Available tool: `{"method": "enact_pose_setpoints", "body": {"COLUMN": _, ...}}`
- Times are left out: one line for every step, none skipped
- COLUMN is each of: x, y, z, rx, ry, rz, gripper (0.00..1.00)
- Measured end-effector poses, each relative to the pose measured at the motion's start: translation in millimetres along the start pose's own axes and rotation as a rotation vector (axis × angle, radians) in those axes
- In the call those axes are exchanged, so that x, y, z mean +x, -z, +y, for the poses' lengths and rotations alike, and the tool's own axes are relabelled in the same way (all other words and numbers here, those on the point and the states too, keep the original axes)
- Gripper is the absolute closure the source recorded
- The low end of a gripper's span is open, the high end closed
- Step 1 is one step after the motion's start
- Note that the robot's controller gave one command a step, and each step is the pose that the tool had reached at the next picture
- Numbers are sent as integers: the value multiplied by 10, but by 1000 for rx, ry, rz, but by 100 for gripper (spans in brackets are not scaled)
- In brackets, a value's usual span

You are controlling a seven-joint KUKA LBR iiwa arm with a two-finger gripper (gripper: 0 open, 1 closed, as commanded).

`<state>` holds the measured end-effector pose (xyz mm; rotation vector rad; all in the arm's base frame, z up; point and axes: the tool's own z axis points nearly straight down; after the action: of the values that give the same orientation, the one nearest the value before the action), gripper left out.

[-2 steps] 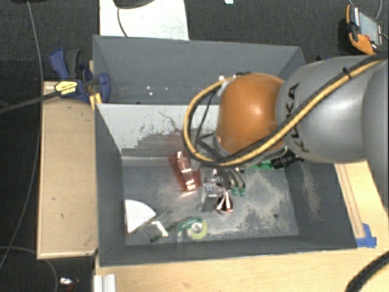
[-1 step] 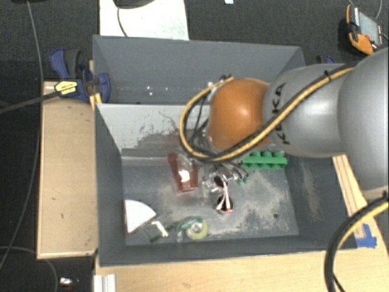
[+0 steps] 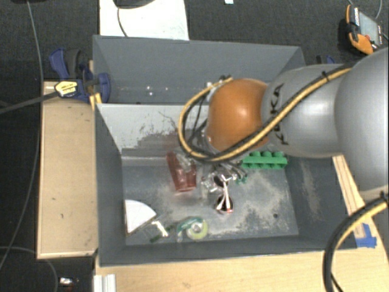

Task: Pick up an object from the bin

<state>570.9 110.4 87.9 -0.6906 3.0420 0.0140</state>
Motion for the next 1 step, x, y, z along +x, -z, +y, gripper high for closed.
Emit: {"method": "enact_pose_setpoints", "body": {"x": 103, "y": 151, "z": -478, "rx": 6, "ry": 300, "rz": 1, "gripper": 0}}
